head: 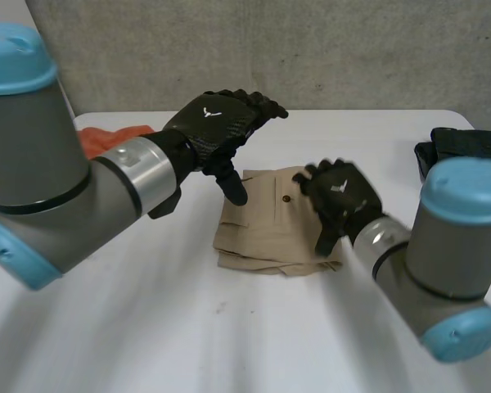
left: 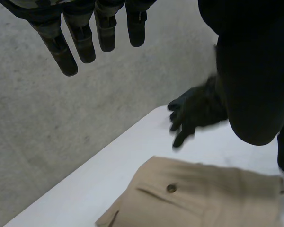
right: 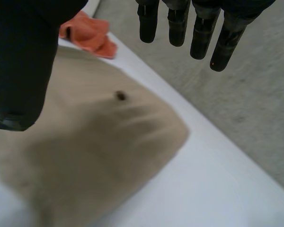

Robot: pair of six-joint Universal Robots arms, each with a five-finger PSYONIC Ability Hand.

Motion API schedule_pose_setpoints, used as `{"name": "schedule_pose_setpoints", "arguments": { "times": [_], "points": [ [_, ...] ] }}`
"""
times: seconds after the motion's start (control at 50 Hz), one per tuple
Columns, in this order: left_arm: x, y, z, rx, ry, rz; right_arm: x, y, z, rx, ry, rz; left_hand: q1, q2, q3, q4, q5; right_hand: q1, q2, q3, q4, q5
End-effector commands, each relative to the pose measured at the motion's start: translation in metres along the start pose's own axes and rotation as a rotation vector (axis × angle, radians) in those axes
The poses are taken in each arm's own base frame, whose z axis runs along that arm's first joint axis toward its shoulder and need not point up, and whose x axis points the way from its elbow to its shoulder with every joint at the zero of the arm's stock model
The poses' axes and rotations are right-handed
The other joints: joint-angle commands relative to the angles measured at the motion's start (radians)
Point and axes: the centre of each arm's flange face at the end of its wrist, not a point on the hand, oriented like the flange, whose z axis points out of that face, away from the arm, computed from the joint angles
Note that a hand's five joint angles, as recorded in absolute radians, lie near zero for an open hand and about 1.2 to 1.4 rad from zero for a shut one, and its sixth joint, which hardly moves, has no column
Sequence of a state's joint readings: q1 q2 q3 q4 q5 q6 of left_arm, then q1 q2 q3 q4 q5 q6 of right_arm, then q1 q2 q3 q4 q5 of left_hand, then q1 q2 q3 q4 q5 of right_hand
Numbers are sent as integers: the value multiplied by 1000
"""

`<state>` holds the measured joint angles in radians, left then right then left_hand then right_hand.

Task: Fold the laundry.

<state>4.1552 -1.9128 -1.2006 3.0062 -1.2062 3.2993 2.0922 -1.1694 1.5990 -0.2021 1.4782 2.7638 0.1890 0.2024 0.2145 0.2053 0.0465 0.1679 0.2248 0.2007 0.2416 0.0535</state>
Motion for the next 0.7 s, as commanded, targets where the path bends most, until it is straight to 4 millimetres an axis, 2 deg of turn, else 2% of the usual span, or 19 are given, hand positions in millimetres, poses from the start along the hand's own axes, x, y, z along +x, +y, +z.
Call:
{"name": "schedule_pose_setpoints", "arguments": {
  "times": [0.02,0.16,0.32,0.44,0.7],
  "points": [
    [2,-7,-13,14,31,-55,-28,35,8,0,-38,5,-5,-18,-30,-21,-37,7,-50,-26,-67,-53],
    [3,-7,-13,14,32,-65,-34,55,33,26,-20,-19,-8,-21,-33,-24,-40,7,-50,-26,-67,-53],
    [3,-3,-13,3,34,-69,-36,65,54,40,-11,-87,-8,-21,-33,-24,-40,40,-17,7,-34,-20],
    [4,-4,-13,6,36,-68,-31,56,70,96,10,-89,-8,-21,-33,-24,-40,357,300,324,283,297],
    [4,-3,-13,6,33,-74,-27,48,94,148,28,-95,-8,-21,-33,-24,-40,495,439,463,422,435]
  ]
}}
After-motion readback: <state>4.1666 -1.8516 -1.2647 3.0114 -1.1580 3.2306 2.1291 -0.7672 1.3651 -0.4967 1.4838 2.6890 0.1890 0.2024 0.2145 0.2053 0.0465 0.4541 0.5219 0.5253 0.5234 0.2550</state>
